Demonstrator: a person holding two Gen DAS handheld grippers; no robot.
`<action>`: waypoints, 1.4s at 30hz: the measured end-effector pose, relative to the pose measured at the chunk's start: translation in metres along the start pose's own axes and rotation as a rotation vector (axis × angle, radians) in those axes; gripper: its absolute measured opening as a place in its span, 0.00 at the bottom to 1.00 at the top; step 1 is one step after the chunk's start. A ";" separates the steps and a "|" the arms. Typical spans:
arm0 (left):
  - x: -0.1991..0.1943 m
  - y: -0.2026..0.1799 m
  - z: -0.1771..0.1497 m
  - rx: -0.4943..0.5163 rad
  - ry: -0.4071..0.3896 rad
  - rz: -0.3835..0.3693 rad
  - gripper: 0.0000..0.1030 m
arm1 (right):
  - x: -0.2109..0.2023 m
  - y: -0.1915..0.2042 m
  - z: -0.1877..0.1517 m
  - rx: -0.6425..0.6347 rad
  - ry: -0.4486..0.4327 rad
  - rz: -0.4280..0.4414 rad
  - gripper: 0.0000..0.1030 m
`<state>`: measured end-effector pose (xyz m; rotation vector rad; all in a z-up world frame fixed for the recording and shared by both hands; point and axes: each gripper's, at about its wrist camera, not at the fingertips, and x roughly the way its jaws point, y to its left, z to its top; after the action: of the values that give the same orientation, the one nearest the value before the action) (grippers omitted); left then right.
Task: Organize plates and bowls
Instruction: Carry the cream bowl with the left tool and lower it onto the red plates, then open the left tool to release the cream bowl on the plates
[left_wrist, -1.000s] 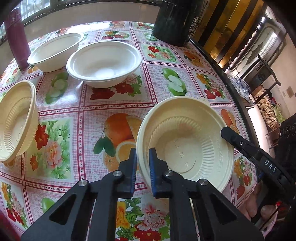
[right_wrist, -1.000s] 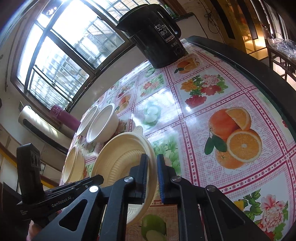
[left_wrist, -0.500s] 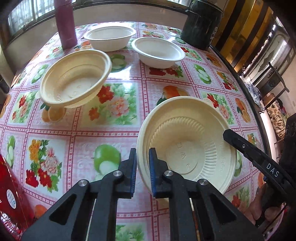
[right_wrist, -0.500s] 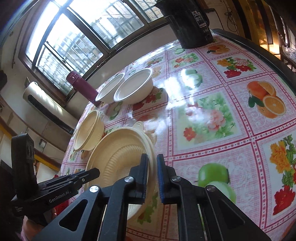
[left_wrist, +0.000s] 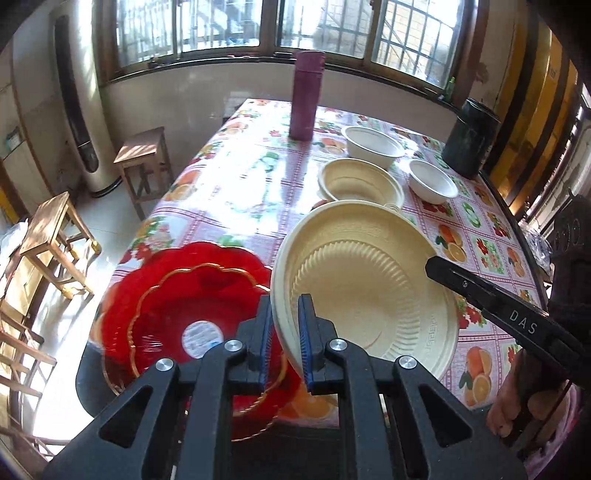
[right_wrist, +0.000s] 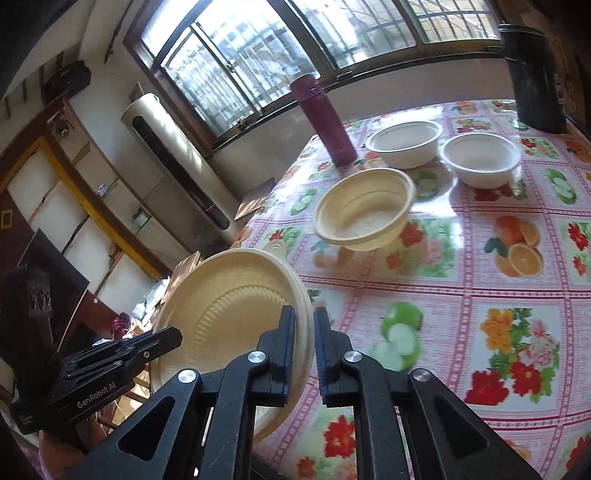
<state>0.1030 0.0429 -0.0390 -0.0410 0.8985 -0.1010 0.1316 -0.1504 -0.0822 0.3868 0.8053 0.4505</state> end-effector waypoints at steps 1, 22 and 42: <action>-0.003 0.012 -0.001 -0.012 -0.007 0.020 0.11 | 0.009 0.013 0.000 -0.018 0.011 0.008 0.10; 0.029 0.107 -0.049 -0.090 0.030 0.223 0.43 | 0.093 0.095 -0.040 -0.263 0.094 -0.102 0.48; -0.114 0.054 -0.031 -0.046 -0.509 0.212 1.00 | -0.031 -0.053 0.043 -0.076 -0.407 -0.051 1.00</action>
<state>0.0121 0.1088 0.0258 -0.0127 0.3922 0.1251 0.1576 -0.2175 -0.0628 0.3704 0.4008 0.3383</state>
